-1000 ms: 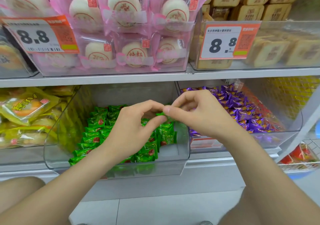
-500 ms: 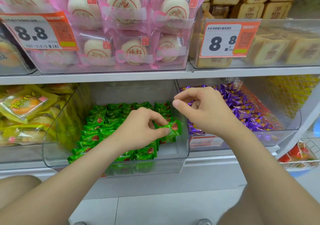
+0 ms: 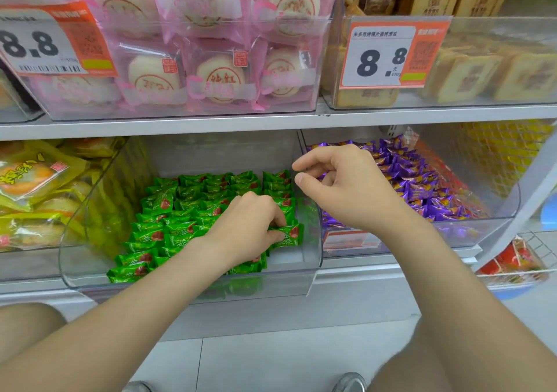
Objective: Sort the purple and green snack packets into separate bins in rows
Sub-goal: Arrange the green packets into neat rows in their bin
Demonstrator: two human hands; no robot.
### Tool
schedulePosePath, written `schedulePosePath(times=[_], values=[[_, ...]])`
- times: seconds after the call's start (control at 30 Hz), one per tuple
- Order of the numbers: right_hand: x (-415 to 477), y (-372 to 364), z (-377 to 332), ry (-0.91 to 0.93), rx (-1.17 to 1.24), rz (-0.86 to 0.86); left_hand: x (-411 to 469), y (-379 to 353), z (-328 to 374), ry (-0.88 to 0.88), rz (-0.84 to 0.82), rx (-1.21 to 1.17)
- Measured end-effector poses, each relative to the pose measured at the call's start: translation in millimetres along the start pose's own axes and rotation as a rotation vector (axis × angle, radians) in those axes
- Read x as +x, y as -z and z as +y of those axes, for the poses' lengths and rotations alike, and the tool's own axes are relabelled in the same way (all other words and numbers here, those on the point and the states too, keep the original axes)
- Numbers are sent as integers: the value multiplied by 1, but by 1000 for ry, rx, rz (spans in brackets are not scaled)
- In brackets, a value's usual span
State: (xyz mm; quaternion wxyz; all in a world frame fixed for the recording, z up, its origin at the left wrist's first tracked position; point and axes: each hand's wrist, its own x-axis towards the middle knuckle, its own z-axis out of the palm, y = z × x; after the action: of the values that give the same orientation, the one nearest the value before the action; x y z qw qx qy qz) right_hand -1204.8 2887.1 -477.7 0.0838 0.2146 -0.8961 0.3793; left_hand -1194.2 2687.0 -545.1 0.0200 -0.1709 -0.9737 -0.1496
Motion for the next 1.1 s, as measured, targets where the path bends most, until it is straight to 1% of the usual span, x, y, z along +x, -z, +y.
schedulePosePath(times=[0.1, 0.2, 0.37, 0.57, 0.67, 0.77, 0.83, 0.9, 0.93, 1.03, 1.1], values=[[-1, 0, -1, 3, -12, -8, -1, -2, 2, -3, 24, 33], [-1, 0, -1, 1, -20, -16, -2, -6, 2, 4, 44, 114], [0, -1, 0, -2, -37, -34, -2, -8, 4, 13, 67, 165], [0, -3, 0, 34, -78, -46, -4, -1, 4, 41, 47, 119], [-3, -9, -4, 99, -110, -33, -13, 12, 1, 79, 95, 29], [-6, -22, -16, 206, -121, -51, -28, 26, -16, 168, 183, 62], [-7, -36, -26, 271, -117, -113, -38, 36, -38, 263, 196, 191], [-7, -51, -34, 319, -138, -188, -44, 41, -66, 384, 137, 317], [-6, -57, -37, 330, -151, -222, -45, 43, -80, 427, 107, 339], [-4, -71, -45, 306, -173, -316, -43, 43, -115, 461, 57, 296], [-1, -76, -48, 296, -189, -344, -39, 43, -126, 480, 0, 261]])
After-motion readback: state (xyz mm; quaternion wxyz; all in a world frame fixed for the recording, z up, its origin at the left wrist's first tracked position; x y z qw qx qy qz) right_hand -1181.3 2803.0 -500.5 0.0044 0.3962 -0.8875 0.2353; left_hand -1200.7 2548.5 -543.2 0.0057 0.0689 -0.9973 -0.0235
